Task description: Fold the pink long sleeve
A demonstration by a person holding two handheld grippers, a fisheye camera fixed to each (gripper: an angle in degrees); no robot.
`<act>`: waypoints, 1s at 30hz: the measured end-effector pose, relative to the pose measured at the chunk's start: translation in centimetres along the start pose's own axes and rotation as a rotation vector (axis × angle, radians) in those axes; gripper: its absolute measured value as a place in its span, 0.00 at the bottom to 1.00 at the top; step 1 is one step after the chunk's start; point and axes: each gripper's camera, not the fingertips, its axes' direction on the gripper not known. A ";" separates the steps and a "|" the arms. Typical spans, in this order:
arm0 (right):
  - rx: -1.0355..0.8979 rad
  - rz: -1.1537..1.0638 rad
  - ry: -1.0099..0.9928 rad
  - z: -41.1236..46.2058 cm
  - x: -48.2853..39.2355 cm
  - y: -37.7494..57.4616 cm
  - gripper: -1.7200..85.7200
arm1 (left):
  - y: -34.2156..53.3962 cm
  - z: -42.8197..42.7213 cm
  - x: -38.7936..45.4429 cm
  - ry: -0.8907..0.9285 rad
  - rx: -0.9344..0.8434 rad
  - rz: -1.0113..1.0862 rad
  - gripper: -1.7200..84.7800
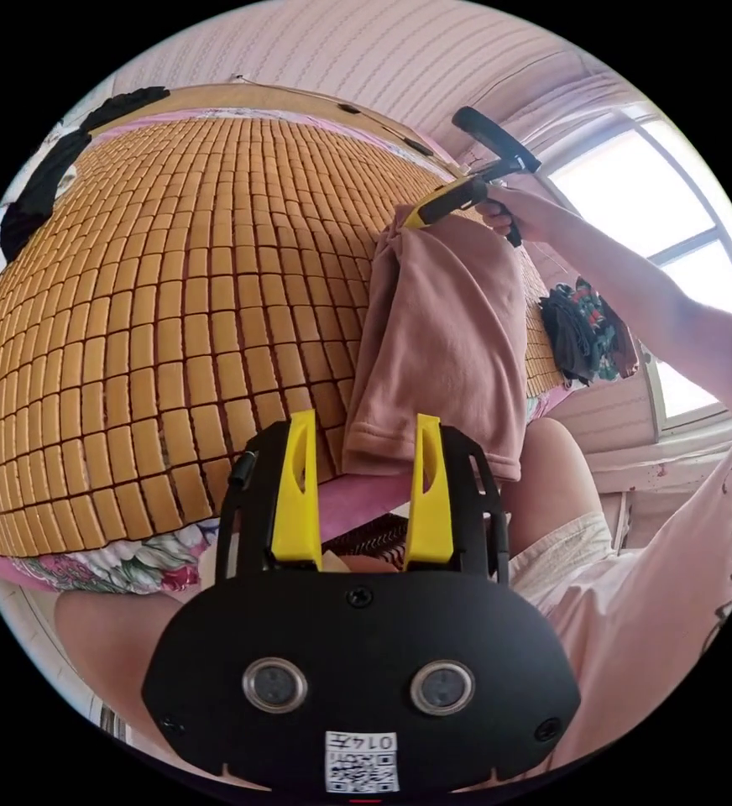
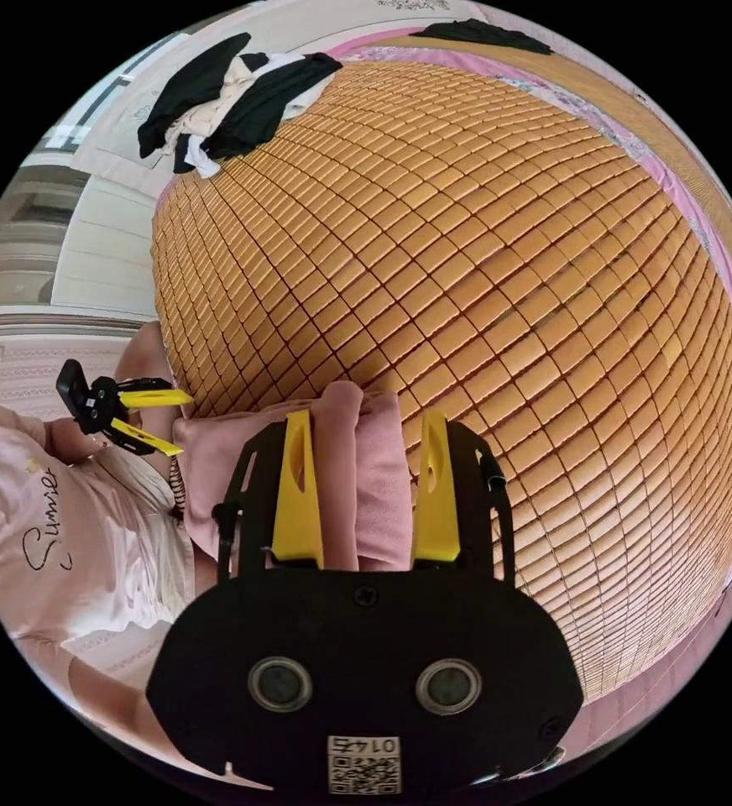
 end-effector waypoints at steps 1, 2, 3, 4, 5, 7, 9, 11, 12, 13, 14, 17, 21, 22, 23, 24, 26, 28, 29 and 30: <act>-0.007 -0.006 -0.025 0.1 0.1 -0.3 0.20 | 0.1 0.0 0.2 -0.029 0.013 -0.001 0.19; -0.016 -0.004 -0.068 0.0 0.5 -0.7 0.19 | 0.1 0.1 0.3 -0.042 0.012 0.005 0.19; -0.021 -0.023 -0.093 -0.6 0.6 -0.8 0.18 | 0.3 0.1 0.4 -0.059 0.014 0.015 0.18; -0.023 -0.025 -0.112 -0.8 0.7 -0.8 0.17 | 0.4 0.1 0.6 -0.058 0.011 0.025 0.18; -0.026 -0.030 -0.151 -1.2 0.8 -0.7 0.17 | 0.4 0.1 0.6 -0.058 0.007 0.027 0.18; -0.005 -0.054 -0.171 -2.1 0.4 0.0 0.15 | 0.5 0.1 1.0 -0.064 -0.008 0.041 0.16; 0.054 -0.100 -0.151 -4.0 -1.0 1.6 0.13 | 0.8 0.1 1.5 -0.084 -0.013 0.075 0.14; 0.150 -0.138 -0.115 -6.2 -2.7 3.8 0.12 | 1.7 0.6 1.7 0.000 -0.011 0.087 0.09; 0.218 -0.153 -0.098 -7.9 -4.0 5.7 0.11 | 2.5 0.8 1.9 0.016 0.007 0.082 0.08; 0.253 -0.159 -0.088 -8.8 -4.8 6.8 0.11 | 3.3 0.6 2.1 0.013 0.027 0.087 0.07; 0.324 -0.171 -0.066 -10.7 -6.4 9.1 0.11 | 3.6 0.5 2.1 0.016 0.036 0.077 0.06; 0.483 -0.193 0.001 -15.2 -11.0 16.2 0.11 | 5.0 -1.3 2.5 0.068 0.096 0.056 0.04; 0.717 -0.121 0.084 -19.8 -16.3 28.2 0.10 | 7.1 -6.0 7.7 0.027 0.173 0.289 0.02; 0.757 -0.101 0.091 -20.2 -16.9 30.1 0.10 | 7.6 -7.5 9.9 0.003 0.193 0.372 0.02; 0.839 -0.057 0.101 -20.9 -18.0 34.0 0.10 | 7.8 -8.1 10.9 -0.010 0.201 0.412 0.02; 0.918 -0.010 0.106 -21.5 -18.9 37.8 0.10 | 8.1 -9.4 13.1 -0.026 0.216 0.489 0.02; 1.024 0.060 0.130 -22.2 -20.4 43.5 0.10 | 8.0 -10.9 16.1 -0.025 0.237 0.593 0.02; 1.099 0.131 0.166 -23.2 -21.5 48.8 0.10 | 6.6 -11.9 20.2 0.016 0.260 0.719 0.02; 1.134 0.170 0.197 -24.1 -22.2 52.2 0.10 | 6.2 -11.9 21.3 0.031 0.262 0.748 0.02; 1.157 0.211 0.235 -25.4 -22.8 55.6 0.10 | 4.9 -11.7 23.5 0.069 0.265 0.802 0.02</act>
